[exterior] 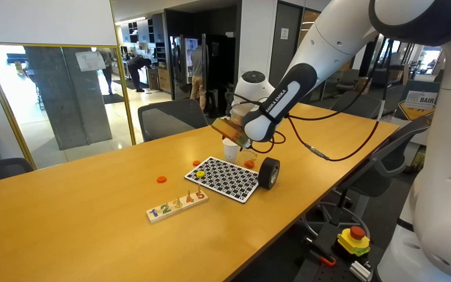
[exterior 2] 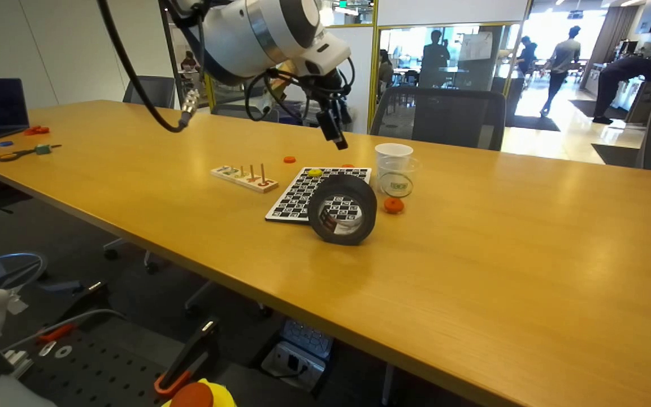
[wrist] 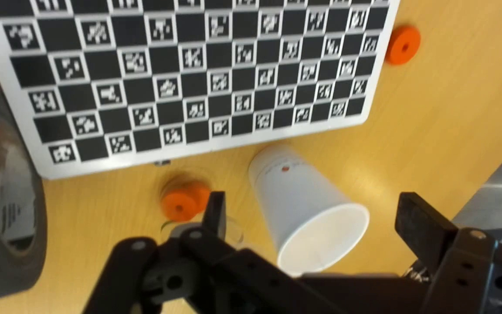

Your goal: Put the yellow circles into the white cup and the orange circles into the transparent cup.

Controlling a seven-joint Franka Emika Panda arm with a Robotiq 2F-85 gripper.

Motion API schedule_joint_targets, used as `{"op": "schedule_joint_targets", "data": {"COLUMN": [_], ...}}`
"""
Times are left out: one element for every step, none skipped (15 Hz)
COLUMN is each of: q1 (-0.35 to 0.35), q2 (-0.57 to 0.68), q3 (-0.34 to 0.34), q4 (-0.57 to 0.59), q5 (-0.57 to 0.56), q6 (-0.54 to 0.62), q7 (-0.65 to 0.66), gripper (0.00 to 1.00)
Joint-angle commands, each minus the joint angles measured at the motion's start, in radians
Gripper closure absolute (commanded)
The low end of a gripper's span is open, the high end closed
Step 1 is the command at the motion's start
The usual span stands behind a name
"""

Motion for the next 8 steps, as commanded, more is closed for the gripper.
{"op": "schedule_joint_targets", "data": {"q1": [-0.001,-0.006,-0.010,-0.014,-0.013,-0.016,-0.011,-0.011], "q2": [0.019,0.043,0.071,0.104,0.139,0.172,0.203,0.238], "q3": [0.147,0.193,0.226,0.251,0.257,0.262,0.253,0.245], "q4": [0.043,0.081,0.131,0.189,0.250,0.312,0.368,0.428], "q5": [0.209,0.302,0.376,0.444,0.476,0.509,0.513,0.521], "q6": [-0.098,-0.145,-0.203,-0.266,-0.327,-0.390,-0.443,-0.491], "q7": [-0.181,-0.253,-0.313,-0.372,-0.401,-0.433,-0.435,-0.444], "gripper": [0.00,0.00,0.00,0.00,0.00,0.00,0.00,0.00]}}
